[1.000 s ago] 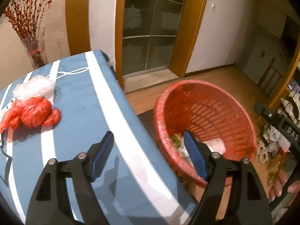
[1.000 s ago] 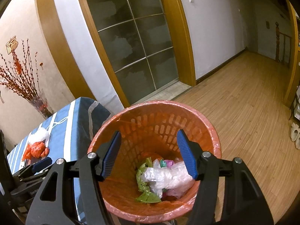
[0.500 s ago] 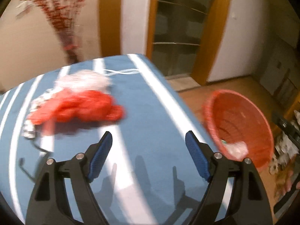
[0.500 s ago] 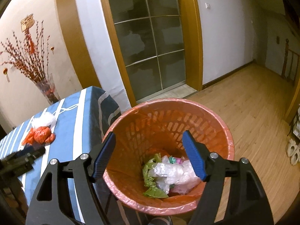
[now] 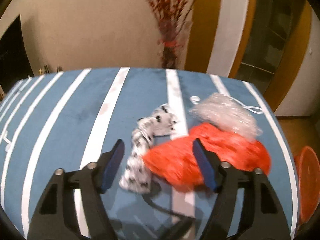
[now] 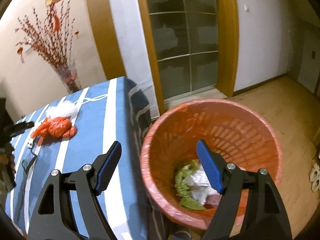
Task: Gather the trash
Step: 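Grasp the white paw-print bag with the left tool, then grasp the orange bag with the right tool while the left tool holds the paw-print bag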
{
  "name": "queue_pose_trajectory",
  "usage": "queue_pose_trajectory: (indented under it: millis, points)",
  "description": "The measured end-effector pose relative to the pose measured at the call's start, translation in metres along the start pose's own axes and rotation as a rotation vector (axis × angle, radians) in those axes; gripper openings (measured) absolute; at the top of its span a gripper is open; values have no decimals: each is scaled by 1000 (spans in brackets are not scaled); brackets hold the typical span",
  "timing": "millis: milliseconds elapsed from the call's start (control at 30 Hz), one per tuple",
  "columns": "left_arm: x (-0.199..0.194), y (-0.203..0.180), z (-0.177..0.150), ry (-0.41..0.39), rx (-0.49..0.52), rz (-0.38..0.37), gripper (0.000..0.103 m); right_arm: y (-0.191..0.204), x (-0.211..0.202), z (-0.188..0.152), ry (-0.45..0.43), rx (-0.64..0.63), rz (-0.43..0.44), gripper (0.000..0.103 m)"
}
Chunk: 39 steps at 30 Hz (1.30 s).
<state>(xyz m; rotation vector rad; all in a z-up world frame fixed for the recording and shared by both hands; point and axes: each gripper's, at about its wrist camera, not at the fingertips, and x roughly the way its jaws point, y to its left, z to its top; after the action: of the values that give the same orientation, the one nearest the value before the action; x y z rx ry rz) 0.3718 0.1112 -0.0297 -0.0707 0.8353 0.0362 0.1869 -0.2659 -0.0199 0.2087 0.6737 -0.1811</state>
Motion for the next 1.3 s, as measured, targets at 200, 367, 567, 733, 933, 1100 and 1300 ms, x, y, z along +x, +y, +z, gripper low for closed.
queue_pose_trajectory:
  millis: [200,367,567,733,933,1100,1300]
  points:
    - [48,22,13,79,-40,21,52,25,21,3,31,-37,14,76]
    - [55,21,10,78,5,7,27,42,30,6,47,-52,39,76]
    - [38,33,1,48,8,3,17,79,37,11,54,-70,114,76]
    - [2,64,-11,0,-28,-2,17,127,49,20,71,-121,216,70]
    - [-31,93,-23,-32,-60,-7,17,188,71,33,98,-171,309,52]
    - [-43,104,-28,-43,-68,-15,17,222,101,31,155,-226,273,50]
    - [-44,104,-33,-33,-59,-30,17,225,104,13,184,-310,229,16]
